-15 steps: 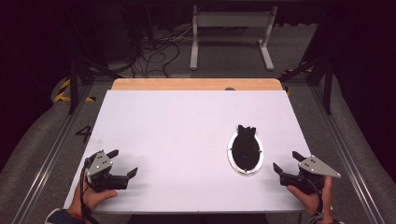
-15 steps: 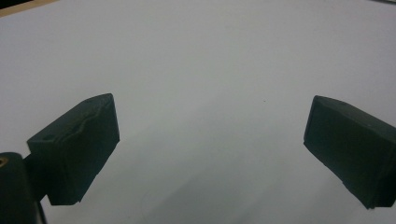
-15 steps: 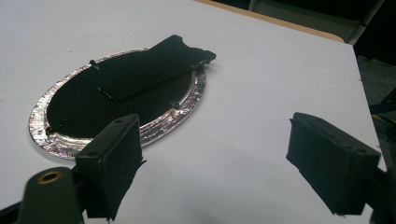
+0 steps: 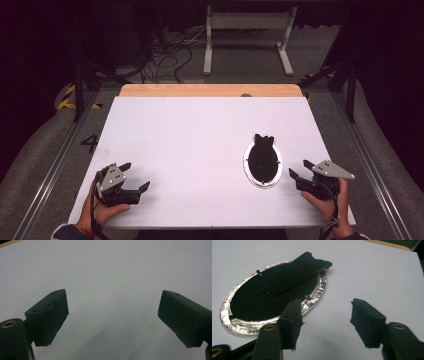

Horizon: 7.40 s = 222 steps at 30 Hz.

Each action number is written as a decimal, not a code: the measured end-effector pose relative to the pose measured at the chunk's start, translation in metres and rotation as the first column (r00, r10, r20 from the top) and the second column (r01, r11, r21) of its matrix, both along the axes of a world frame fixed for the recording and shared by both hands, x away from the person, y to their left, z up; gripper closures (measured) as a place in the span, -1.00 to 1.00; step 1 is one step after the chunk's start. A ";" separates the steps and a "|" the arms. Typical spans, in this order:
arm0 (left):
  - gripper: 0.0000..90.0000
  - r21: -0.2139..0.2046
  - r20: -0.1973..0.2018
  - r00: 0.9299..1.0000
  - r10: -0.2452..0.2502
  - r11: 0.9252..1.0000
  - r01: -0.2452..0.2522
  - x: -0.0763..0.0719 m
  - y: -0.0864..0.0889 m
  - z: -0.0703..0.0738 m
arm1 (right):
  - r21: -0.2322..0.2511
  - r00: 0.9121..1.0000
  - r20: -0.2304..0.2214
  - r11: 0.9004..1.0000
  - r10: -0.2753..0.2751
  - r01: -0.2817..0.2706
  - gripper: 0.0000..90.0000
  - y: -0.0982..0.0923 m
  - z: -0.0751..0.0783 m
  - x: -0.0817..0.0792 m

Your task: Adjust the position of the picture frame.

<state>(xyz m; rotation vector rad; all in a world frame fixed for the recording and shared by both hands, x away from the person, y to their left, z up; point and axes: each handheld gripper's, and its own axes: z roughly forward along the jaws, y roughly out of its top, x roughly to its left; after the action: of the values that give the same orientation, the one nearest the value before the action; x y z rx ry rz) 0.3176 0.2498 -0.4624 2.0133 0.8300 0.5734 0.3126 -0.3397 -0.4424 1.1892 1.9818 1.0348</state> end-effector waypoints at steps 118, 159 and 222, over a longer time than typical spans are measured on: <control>-0.59 0.065 -0.070 0.997 -0.016 0.998 0.021 0.006 0.000 -0.005 | -0.062 0.980 -0.180 0.993 0.085 -0.098 1.00 0.032 -0.012 0.082; -0.57 0.066 -0.065 0.997 -0.043 0.997 0.048 0.007 -0.010 -0.002 | -0.049 0.922 -0.223 0.941 0.318 -0.336 1.00 0.068 -0.011 0.066; -0.58 0.066 -0.177 0.936 -0.304 0.945 0.319 0.034 -0.189 -0.003 | -0.157 0.965 -0.152 0.959 0.213 -0.237 1.00 0.098 -0.013 0.121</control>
<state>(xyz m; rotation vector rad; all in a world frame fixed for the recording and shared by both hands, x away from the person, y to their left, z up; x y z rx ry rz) 0.3512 0.0609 -0.4654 2.2450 0.5680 0.2700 0.4338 -0.2416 -0.4551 0.9773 2.3038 0.8867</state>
